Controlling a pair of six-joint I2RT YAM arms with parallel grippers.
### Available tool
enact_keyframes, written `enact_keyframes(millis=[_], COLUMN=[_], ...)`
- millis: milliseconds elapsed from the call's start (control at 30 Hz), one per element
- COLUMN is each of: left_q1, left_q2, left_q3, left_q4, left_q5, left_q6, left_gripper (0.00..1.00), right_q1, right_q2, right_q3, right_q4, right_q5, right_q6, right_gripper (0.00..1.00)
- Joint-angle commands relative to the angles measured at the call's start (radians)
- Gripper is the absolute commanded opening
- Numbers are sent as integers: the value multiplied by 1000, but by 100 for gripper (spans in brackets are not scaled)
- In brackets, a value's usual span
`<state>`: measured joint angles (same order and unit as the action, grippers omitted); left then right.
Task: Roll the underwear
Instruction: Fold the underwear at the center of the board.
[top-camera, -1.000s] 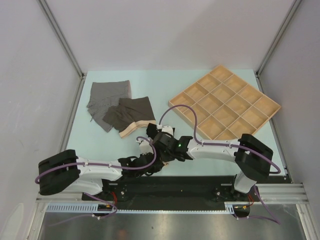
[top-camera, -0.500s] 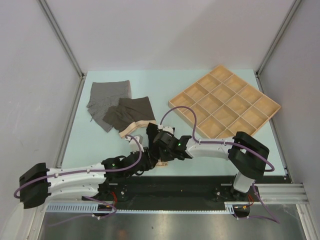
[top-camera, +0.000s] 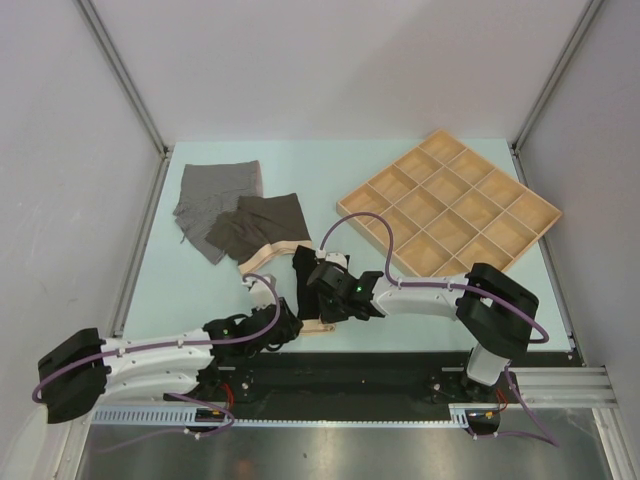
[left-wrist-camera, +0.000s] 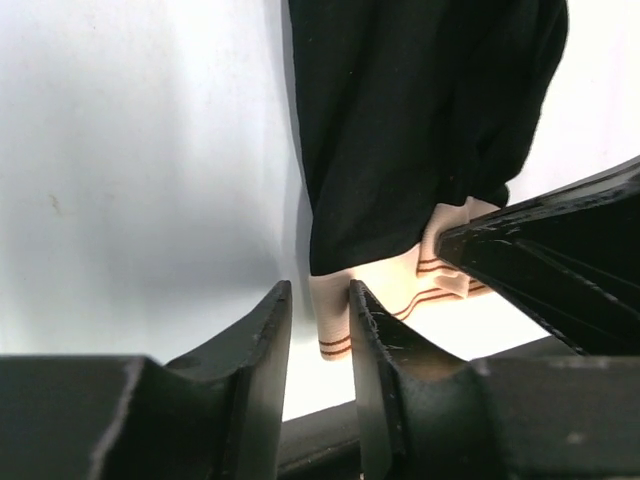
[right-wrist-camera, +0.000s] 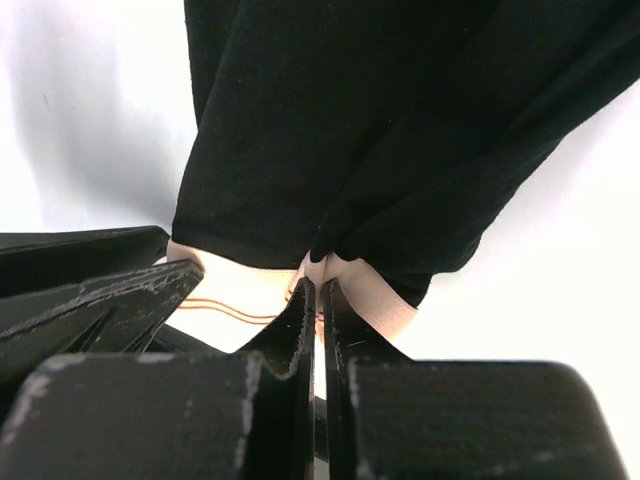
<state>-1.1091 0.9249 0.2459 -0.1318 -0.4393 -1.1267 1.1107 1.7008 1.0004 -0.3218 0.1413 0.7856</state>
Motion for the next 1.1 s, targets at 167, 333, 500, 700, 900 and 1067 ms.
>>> enact_keyframes(millis=[167,333,500,700,900,1067], left_q1=[6,8,8,6,6,6], left_q2=[-6,3,17,12,-1,-18], left_q3=[-94,-94,-77,-79,-83,-91], left_q4=[224,215,187,182,172,164], left_q5=[34,28,25,17,10,5], left_q6=[-1,8,16,18,13,4], left_gripper=[16,0,0,0,0,0], right_q1=[15,40,74,92,107,106], right_q2=[-4,5,8,48,106,135], right_q3=[23,78,141,184,218,210], right_q4=[-26,-68,-112,-109,-102,-68], right_q5=[24,41,61,35,-19,-32], right_q6=[0,-8,-17,-28,-45,-48], right_gripper=[0,0,0,0,0,0])
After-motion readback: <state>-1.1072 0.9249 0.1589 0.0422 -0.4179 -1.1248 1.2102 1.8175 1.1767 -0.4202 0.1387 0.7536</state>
